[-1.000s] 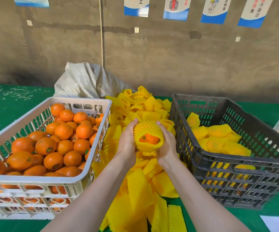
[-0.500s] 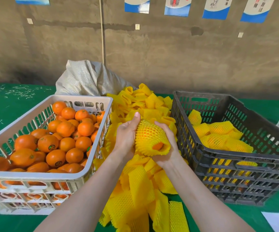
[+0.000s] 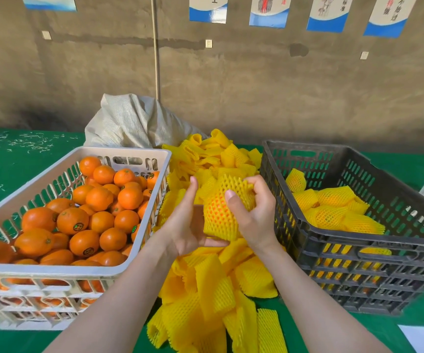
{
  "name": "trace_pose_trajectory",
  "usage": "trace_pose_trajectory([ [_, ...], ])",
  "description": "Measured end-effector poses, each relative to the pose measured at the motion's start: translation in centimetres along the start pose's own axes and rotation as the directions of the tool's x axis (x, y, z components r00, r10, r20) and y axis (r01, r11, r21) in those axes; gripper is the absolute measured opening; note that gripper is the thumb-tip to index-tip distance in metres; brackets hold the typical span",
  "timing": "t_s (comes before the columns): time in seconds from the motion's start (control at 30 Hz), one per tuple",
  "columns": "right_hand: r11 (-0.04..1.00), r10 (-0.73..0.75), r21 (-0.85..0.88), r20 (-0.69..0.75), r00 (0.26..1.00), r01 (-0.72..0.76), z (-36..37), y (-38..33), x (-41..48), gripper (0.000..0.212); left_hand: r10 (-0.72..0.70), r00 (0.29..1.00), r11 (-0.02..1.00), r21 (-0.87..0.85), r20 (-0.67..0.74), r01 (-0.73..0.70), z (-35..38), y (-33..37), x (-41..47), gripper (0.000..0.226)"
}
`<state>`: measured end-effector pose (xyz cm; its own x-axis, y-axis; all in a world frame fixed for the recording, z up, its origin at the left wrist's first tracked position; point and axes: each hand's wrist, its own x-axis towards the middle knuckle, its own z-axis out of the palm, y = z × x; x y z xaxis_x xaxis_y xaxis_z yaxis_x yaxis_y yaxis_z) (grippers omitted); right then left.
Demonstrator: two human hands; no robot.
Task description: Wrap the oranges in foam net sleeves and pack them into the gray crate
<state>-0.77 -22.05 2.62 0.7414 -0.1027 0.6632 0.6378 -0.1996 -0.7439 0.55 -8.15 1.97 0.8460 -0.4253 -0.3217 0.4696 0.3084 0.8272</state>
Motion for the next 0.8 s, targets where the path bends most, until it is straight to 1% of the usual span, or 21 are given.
trace_pose_trajectory([
  [0.07, 0.998, -0.020, -0.064, 0.013, 1.000, 0.021, -0.1, 0.4, -0.1, 0.037, 0.041, 0.997, 0.999, -0.006, 0.067, -0.041, 0.3, -0.2, -0.2, 0.072],
  [0.13, 0.998, 0.025, -0.050, 0.051, 0.998, -0.023, -0.4, 0.7, -0.1, 0.046, 0.107, 0.993, 0.992, 0.059, 0.058, -0.111, 0.7, -0.2, -0.2, 0.057],
  [0.2, 0.997, 0.068, -0.045, 0.089, 0.994, -0.064, -0.9, 1.0, 0.3, 0.062, 0.141, 0.989, 0.981, 0.132, 0.041, -0.145, 0.9, 0.1, -0.2, 0.049],
  [0.23, 0.995, 0.073, -0.077, 0.102, 0.992, -0.066, -1.1, 1.1, 0.5, 0.064, 0.152, 0.988, 0.973, 0.173, 0.025, -0.154, 0.9, 0.1, -0.1, 0.048],
  [0.33, 0.981, 0.099, -0.176, 0.124, 0.987, -0.077, -1.2, 1.3, 0.7, 0.047, 0.180, 0.981, 0.930, 0.337, -0.071, -0.146, 1.3, 0.0, 0.1, 0.049],
  [0.4, 0.980, 0.152, -0.140, 0.082, 0.985, -0.140, -0.9, 1.6, 0.7, 0.040, 0.168, 0.981, 0.917, 0.381, -0.100, -0.118, 1.5, -0.2, 0.1, 0.055],
  [0.47, 0.977, 0.199, -0.073, -0.018, 0.980, -0.200, -0.6, 1.9, 0.7, 0.037, 0.106, 0.993, 0.946, 0.313, -0.059, -0.082, 1.4, -0.2, 0.1, 0.063],
  [0.53, 0.965, 0.261, 0.005, -0.102, 0.960, -0.262, -0.4, 2.2, 0.7, 0.032, 0.048, 0.998, 0.980, 0.193, -0.028, -0.042, 1.2, -0.2, 0.1, 0.074],
  [0.57, 0.961, 0.277, 0.028, -0.131, 0.952, -0.276, -0.3, 2.3, 0.6, 0.029, 0.041, 0.999, 0.990, 0.137, -0.021, -0.037, 1.1, -0.2, 0.1, 0.076],
  [0.6, 0.961, 0.275, 0.032, -0.159, 0.948, -0.274, -0.2, 2.4, 0.5, 0.028, 0.050, 0.999, 0.995, 0.082, -0.014, -0.049, 1.1, -0.2, 0.0, 0.073],
  [0.67, 0.967, 0.253, 0.023, -0.208, 0.945, -0.253, -0.2, 2.4, 0.3, 0.028, 0.092, 0.996, 0.996, -0.002, 0.000, -0.092, 1.5, -0.4, -0.1, 0.056],
  [0.73, 0.970, 0.241, 0.028, -0.198, 0.950, -0.240, -0.2, 2.1, 0.4, 0.023, 0.148, 0.989, 0.989, 0.002, -0.009, -0.148, 2.1, -0.5, -0.3, 0.044],
  [0.77, 0.965, 0.264, 0.055, -0.167, 0.950, -0.258, -0.2, 2.0, 0.4, 0.016, 0.180, 0.983, 0.984, 0.012, -0.021, -0.180, 2.3, -0.5, -0.3, 0.046],
  [0.8, 0.946, 0.316, 0.126, -0.136, 0.939, -0.300, -0.3, 1.9, 0.5, 0.007, 0.216, 0.976, 0.976, 0.015, -0.027, -0.216, 2.4, -0.5, -0.3, 0.054],
])
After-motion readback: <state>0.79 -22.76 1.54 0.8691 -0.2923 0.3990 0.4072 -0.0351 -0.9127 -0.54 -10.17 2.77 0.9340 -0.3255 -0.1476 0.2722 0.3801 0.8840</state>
